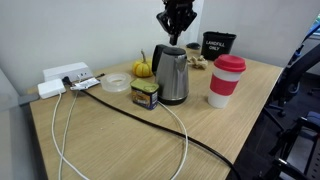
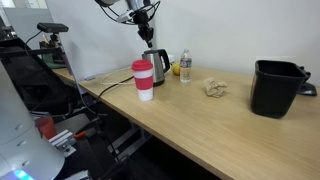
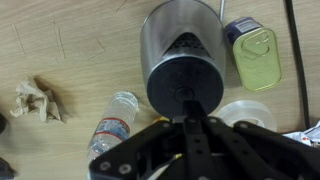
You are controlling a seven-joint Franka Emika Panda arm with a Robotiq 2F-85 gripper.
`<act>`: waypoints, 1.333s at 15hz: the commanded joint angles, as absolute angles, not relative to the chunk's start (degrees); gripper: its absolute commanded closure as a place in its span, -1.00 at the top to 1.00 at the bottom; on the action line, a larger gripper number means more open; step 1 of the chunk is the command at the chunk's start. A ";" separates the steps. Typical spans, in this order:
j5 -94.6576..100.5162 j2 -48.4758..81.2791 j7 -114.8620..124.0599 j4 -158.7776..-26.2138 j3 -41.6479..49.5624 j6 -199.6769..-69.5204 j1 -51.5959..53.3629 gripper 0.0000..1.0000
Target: Push the button to open the kettle lid
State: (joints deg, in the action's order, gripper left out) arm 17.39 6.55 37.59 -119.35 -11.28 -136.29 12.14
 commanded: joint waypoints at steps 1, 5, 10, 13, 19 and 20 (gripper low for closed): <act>18.98 6.82 39.32 -119.94 -10.17 -136.69 13.25 -1.00; 20.77 7.49 40.79 -119.80 -9.80 -137.13 13.45 -1.00; 22.08 8.71 41.85 -119.77 -9.62 -136.92 13.66 -1.00; 22.42 8.98 41.93 -119.48 -9.63 -136.89 13.92 -1.00; 24.62 6.59 43.92 -119.62 -9.21 -136.94 13.96 -1.00; 24.90 5.48 44.40 -119.48 -9.18 -136.78 13.87 -1.00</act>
